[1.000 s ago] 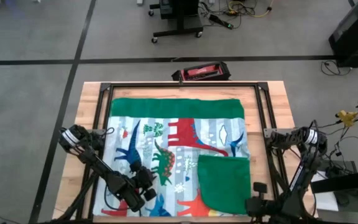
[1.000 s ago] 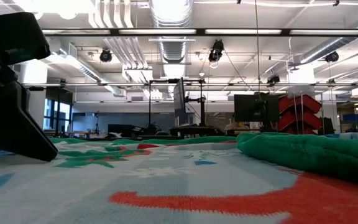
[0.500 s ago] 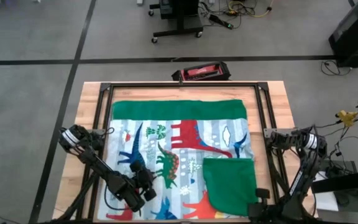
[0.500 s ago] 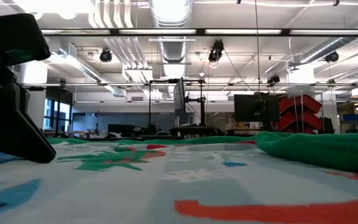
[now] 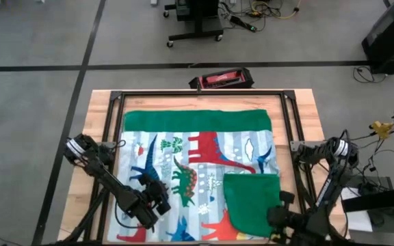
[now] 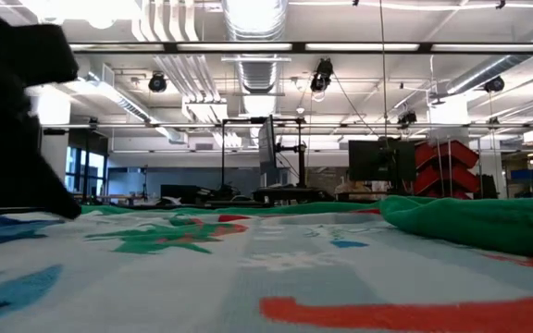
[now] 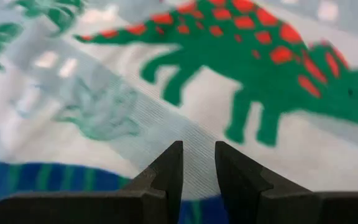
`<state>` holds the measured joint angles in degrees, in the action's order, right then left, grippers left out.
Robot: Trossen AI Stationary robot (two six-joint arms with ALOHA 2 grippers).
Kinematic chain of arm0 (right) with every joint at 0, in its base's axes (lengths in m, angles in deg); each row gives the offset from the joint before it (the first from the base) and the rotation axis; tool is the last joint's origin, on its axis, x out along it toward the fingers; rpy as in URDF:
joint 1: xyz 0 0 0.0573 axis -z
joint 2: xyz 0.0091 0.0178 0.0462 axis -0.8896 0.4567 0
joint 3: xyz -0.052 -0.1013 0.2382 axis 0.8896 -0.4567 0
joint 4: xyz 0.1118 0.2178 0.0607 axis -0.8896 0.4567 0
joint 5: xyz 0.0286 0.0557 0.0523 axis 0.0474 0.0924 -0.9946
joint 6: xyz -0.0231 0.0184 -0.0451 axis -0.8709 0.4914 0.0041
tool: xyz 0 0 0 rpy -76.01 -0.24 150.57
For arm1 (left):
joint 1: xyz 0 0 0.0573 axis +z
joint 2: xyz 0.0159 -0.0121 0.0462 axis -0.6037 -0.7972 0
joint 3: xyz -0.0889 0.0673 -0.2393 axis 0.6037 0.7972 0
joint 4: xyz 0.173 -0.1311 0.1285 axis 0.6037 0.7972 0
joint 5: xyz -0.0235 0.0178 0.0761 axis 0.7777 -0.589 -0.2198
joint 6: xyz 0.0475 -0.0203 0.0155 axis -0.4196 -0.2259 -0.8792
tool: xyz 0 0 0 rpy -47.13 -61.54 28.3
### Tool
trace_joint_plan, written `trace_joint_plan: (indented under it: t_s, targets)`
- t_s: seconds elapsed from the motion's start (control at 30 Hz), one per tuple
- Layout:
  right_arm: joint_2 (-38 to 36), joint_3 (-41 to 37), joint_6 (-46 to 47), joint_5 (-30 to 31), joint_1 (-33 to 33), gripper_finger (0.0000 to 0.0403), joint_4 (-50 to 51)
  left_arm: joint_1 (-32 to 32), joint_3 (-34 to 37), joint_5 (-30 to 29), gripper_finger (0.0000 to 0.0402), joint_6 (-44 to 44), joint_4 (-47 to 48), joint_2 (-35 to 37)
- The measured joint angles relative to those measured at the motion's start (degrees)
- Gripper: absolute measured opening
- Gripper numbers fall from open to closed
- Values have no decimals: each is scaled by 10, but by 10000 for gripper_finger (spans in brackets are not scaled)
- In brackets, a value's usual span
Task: Roll towel
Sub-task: Fold the multi-color dinosaur print towel
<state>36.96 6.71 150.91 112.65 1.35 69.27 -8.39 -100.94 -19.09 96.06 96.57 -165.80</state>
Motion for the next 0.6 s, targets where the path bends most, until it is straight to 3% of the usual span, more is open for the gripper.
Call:
trace_joint_plan:
  t_s: [0.17,0.33,0.5,0.6]
  targets:
    - [-62,-26,21,21,95,0,103,38,0,6,77,9,68,66]
    - [-176,-100,-32,22,211,0,96,95,11,44,77,-4,140,114]
    - [-268,-205,-41,-6,338,0,86,180,76,110,77,-66,108,153]
    - [-300,-268,-86,-38,409,0,26,234,132,142,77,-98,55,167]
